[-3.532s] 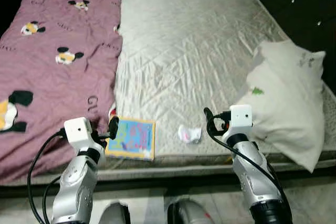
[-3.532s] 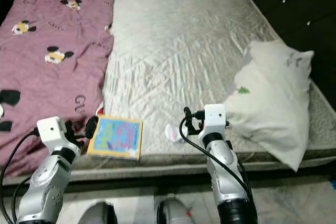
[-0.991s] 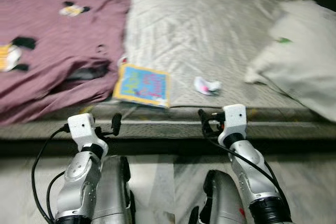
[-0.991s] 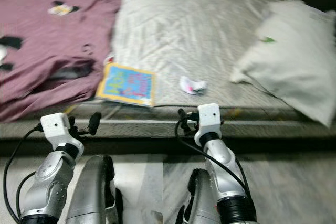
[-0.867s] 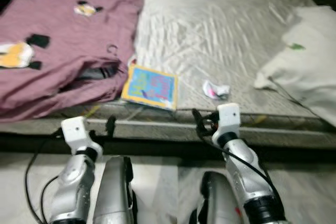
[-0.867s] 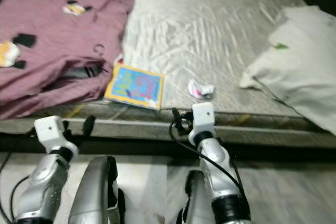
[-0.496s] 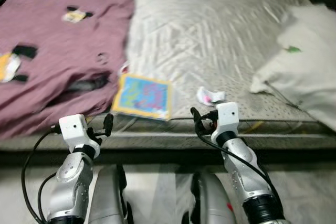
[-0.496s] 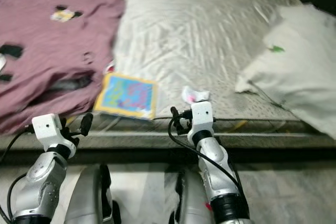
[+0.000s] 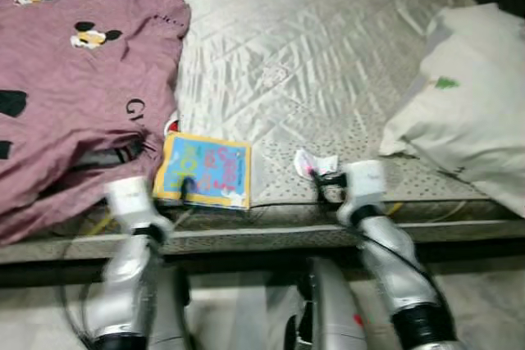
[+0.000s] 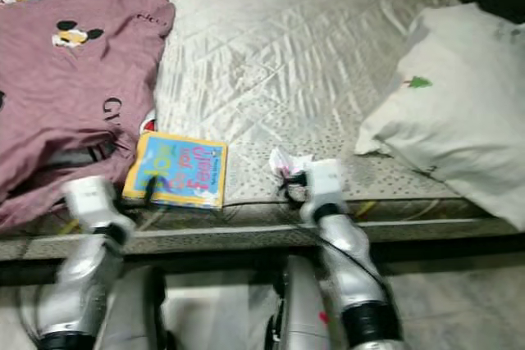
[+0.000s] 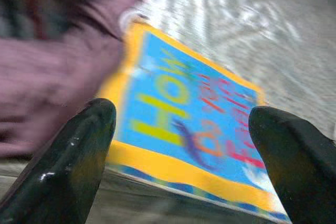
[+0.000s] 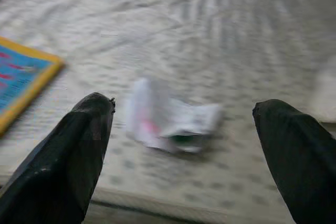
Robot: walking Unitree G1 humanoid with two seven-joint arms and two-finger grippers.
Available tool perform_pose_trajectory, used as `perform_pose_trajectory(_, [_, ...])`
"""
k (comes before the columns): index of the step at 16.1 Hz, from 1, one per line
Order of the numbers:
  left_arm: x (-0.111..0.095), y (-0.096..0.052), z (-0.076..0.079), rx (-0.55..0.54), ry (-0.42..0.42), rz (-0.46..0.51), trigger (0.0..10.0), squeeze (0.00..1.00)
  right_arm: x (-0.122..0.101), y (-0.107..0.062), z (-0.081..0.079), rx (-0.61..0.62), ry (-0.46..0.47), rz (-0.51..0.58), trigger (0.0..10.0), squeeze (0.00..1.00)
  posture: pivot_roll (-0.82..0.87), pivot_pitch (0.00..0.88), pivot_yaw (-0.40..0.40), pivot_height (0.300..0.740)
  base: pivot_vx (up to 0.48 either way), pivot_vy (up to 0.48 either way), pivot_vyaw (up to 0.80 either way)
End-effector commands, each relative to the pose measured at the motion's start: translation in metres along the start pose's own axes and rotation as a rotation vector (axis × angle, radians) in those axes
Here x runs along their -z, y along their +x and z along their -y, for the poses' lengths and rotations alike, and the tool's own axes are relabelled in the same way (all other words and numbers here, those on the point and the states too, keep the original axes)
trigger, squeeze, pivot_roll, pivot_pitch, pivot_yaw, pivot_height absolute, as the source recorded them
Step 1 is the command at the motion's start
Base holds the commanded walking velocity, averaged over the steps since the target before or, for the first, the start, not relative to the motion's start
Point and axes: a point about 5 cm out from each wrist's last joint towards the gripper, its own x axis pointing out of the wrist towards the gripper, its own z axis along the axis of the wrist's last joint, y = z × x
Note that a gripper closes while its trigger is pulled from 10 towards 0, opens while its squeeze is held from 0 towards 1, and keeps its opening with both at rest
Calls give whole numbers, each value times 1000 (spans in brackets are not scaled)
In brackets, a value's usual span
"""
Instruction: Clean up the room
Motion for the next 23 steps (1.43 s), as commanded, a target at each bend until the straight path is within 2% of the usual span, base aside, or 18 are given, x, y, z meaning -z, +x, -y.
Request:
perform_pose_trajectory(1, [4, -5, -11, -38, 13, -24, 10000, 0, 4, -1, -5, -19, 14, -10, 10000, 0, 7, 159, -68, 547, 0, 0, 0])
perform_pose_trajectory(5, [4, -7, -12, -54, 19, -21, 10000, 0, 3, 9, -8, -84, 17, -26, 10000, 0, 23, 167, -68, 547, 0, 0, 0])
perform_pose_trajectory(7, [-2, -10, -10, -43, 65, 1, 10000, 0, 2, 16, -10, -114, 18, -33, 10000, 0, 39, 178, -70, 547, 0, 0, 0])
perform_pose_trajectory(9, [-14, -23, -3, 1, 157, 60, 10000, 0, -2, 23, -11, -125, -5, -9, 10000, 0, 71, 190, -71, 547, 0, 0, 0])
perform_pose_trajectory(10, [-18, -33, -3, -14, 185, 74, 10000, 0, -4, 28, -12, -124, -8, -9, 10000, 0, 89, 198, -70, 547, 0, 0, 0])
perform_pose_trajectory(12, [-20, -43, -5, -38, 195, 83, 10000, 0, -7, 32, -16, -133, -7, 1, 10000, 0, 117, 213, -72, 547, 0, 0, 0])
perform_pose_trajectory(15, [-21, -65, -3, -67, 232, 86, 10000, 0, -16, 46, -34, -173, -32, 12, 10000, 0, 182, 234, -90, 547, 0, 0, 0])
perform_pose_trajectory(19, [-26, -81, 0, -67, 269, 85, 10000, 0, -34, 61, -57, -196, -71, 39, 10000, 0, 251, 250, -99, 547, 0, 0, 0])
perform_pose_trajectory(20, [-26, -86, -1, -73, 281, 78, 10000, 0, -38, 64, -58, -145, -108, 30, 10000, 0, 265, 258, -94, 547, 0, 0, 0])
perform_pose_trajectory(21, [-26, -92, -1, -84, 288, 73, 10000, 0, -40, 67, -59, -131, -69, 22, 10000, 0, 280, 269, -95, 547, 0, 0, 0])
perform_pose_trajectory(23, [-26, -100, -1, -90, 295, 61, 10000, 0, -41, 68, -59, -106, -85, 15, 10000, 0, 298, 285, -97, 547, 0, 0, 0])
